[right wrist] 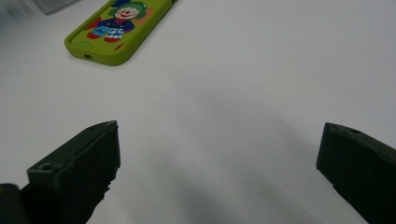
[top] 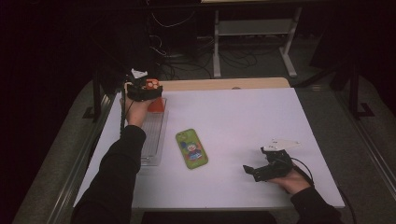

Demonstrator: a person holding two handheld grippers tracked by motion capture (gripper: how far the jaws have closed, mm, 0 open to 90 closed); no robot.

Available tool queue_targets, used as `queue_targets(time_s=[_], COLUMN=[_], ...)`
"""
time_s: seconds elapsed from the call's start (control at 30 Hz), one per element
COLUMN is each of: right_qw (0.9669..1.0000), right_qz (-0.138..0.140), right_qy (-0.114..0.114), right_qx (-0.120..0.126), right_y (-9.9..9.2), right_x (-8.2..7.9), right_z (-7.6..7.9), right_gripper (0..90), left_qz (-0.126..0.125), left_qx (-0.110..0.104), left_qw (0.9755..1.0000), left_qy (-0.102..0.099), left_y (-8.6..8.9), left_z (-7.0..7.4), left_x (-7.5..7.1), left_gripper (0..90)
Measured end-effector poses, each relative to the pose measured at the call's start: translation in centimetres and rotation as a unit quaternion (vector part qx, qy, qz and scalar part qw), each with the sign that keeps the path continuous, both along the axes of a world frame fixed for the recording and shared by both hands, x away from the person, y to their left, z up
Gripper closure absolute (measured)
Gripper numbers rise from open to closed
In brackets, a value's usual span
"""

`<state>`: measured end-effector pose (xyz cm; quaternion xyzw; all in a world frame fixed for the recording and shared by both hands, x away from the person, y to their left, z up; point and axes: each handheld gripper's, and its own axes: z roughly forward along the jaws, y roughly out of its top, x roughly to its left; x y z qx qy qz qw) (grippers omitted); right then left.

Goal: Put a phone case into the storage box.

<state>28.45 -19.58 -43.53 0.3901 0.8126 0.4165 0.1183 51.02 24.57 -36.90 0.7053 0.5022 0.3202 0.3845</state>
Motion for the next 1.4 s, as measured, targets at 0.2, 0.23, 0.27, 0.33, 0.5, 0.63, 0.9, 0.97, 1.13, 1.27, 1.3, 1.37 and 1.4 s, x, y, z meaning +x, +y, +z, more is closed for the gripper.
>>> queue_targets(time_s=[0.2, 0.23, 0.27, 0.33, 0.5, 0.63, 0.9, 0.97, 1.13, 1.27, 1.3, 1.37, 1.4], right_qw=[1.0, 1.0, 1.0, 1.0, 1.0, 1.0, 1.0, 1.0, 1.0, 1.0, 1.0, 1.0, 1.0], right_qz=[0.0, 0.001, 0.001, 0.001, 0.0, 0.001, 0.001, 0.001, 0.002, 0.002, 0.001, 0.0, -0.001], right_qy=[0.0, 0.0, 0.0, -0.002, 0.0, -0.002, 0.0, -0.001, -0.001, 0.0, 0.0, 0.001, 0.002], right_qx=[0.0, 0.0, 0.0, 0.0, 0.001, 0.001, 0.001, 0.001, 0.002, 0.002, 0.003, 0.002, 0.002], right_y=[0.0, 0.0, 0.0, -0.1, -0.1, -0.1, 0.0, -0.1, -0.1, -0.1, -0.1, -0.1, -0.1], right_x=[0.0, 0.0, 0.0, 0.0, 0.0, 0.0, 0.0, 0.0, 0.0, 0.0, 0.0, 0.0, 0.0], right_z=[0.0, 0.0, 0.0, 0.0, 0.0, 0.0, 0.0, 0.0, 0.0, 0.0, 0.0, 0.0, 0.1], right_gripper=[0.0, 0.0, 0.0, 0.0, 0.0, 0.0, 0.0, 0.0, 0.0, 0.0, 0.0, 0.0, 0.0], left_qz=[0.001, 0.002, 0.004, 0.004, 0.008, 0.01, 0.003, 0.001, 0.004, -0.001, -0.005, -0.013, -0.017], left_qx=[0.011, 0.021, 0.018, 0.017, 0.01, 0.005, -0.011, -0.02, -0.024, -0.03, -0.029, -0.033, -0.034], left_qw=[0.9999, 0.9997, 0.9998, 0.9998, 0.9999, 0.9999, 0.9999, 0.9997, 0.9992, 0.9992, 0.9993, 0.9993, 0.9992], left_qy=[0.007, 0.013, 0.011, 0.004, 0.001, 0.003, -0.012, -0.017, -0.031, -0.026, -0.022, -0.015, -0.01], left_y=[-0.3, -0.3, -0.4, -0.5, -0.4, 0.0, 0.2, 0.3, 1.0, 1.6, 1.7, 1.9, 1.9], left_z=[-0.4, -0.5, -0.6, -0.9, -1.0, -1.0, -0.6, -0.4, 0.5, 1.5, 1.8, 2.1, 2.3], left_x=[0.2, 0.2, 0.2, 0.2, 0.2, 0.2, 0.1, 0.1, -0.2, -0.7, -0.8, -1.2, -1.4], left_gripper=[14.6, 14.6, 14.5, 14.4, 13.9, 12.6, 3.9, 2.7, 2.4, 2.4, 2.4, 2.5, 2.5])
